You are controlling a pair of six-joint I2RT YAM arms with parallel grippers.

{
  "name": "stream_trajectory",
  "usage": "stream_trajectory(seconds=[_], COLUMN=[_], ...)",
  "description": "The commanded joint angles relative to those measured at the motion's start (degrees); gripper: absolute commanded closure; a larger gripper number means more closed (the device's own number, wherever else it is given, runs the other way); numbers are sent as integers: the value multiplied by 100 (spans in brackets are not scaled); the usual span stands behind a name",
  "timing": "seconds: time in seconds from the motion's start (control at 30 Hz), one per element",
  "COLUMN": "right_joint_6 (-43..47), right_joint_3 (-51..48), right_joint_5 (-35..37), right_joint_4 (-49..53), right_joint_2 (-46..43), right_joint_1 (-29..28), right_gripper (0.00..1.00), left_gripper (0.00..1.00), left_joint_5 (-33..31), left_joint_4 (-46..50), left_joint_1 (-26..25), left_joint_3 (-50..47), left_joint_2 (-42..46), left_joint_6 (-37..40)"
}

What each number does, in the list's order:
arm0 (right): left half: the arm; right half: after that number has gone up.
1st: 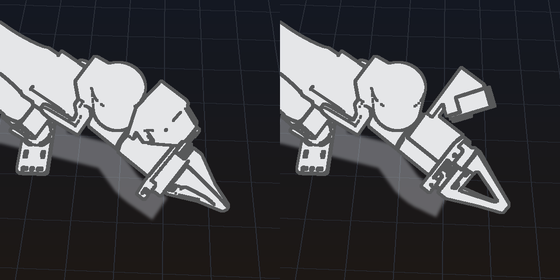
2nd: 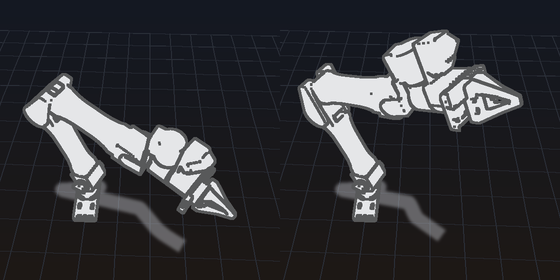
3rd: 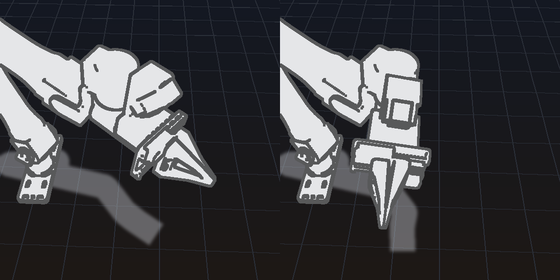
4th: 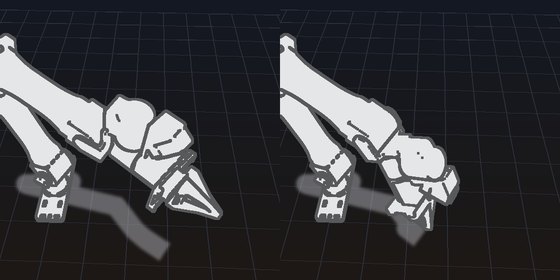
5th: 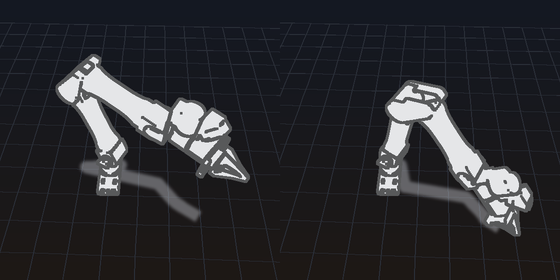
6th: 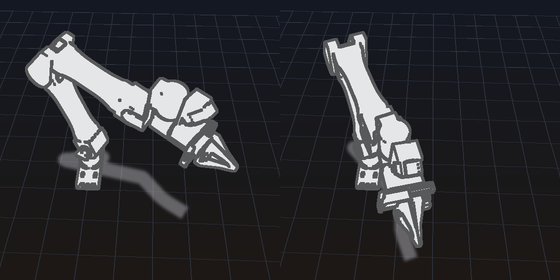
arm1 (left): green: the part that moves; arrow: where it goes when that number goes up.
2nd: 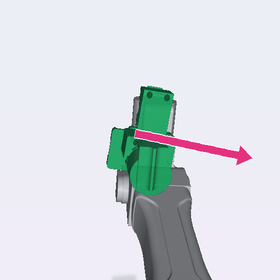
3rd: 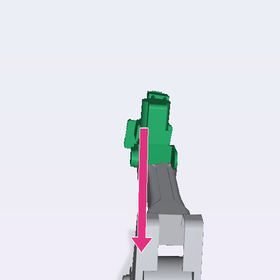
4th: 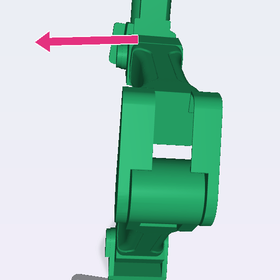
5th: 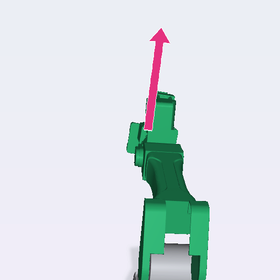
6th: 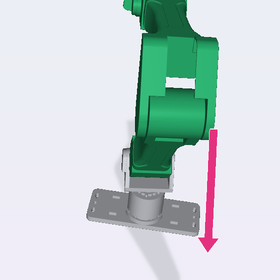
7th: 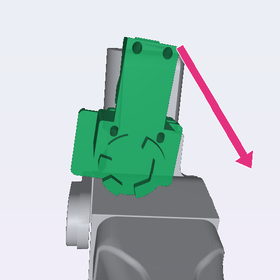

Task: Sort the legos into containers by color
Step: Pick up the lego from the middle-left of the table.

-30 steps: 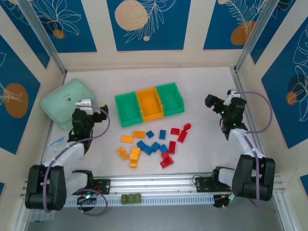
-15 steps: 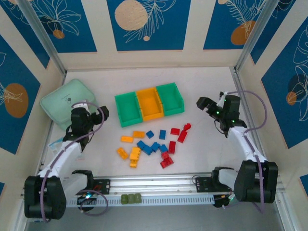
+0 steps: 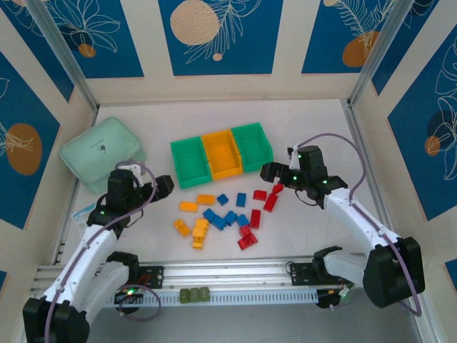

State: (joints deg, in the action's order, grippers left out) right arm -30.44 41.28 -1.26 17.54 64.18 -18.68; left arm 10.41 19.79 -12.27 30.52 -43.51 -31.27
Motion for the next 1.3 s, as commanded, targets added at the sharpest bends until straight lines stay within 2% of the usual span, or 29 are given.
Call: stream_trajectory(seconds=[0.0,0.17,0.4,0.7,1.0,1.27], right_joint_6=[40,-121,-525,-1025,-1070,-1052], right_joint_3=[115,127,15,-216,-184,-189], right_joint_5=[119,293,507,608,816,864], right_joint_4=[511,865,923,589,522,495], right_joint_2=[-143,-169,-101,-6,226,253], right_joint_1=[-462,-1248,-2207,-2773,-2981,-2983], right_gripper=[1,1,1,1,1,1], left_gripper=[1,1,6,17,21,23], left_joint_5=[19,-764,-1208,-1213,-1324,-1447], left_joint_4=[974,1741,2270,2221,1934,1695], left_joint_1=[-387,-1400,-2571,-3675,-4324,-4380], left_joint_3=[316,632,1030,1390,1684,1685], left_joint_2=[140,0,-612,-1550,-2601,-3313], left_joint_6=[-170,-295,-359,-289,-201,-60])
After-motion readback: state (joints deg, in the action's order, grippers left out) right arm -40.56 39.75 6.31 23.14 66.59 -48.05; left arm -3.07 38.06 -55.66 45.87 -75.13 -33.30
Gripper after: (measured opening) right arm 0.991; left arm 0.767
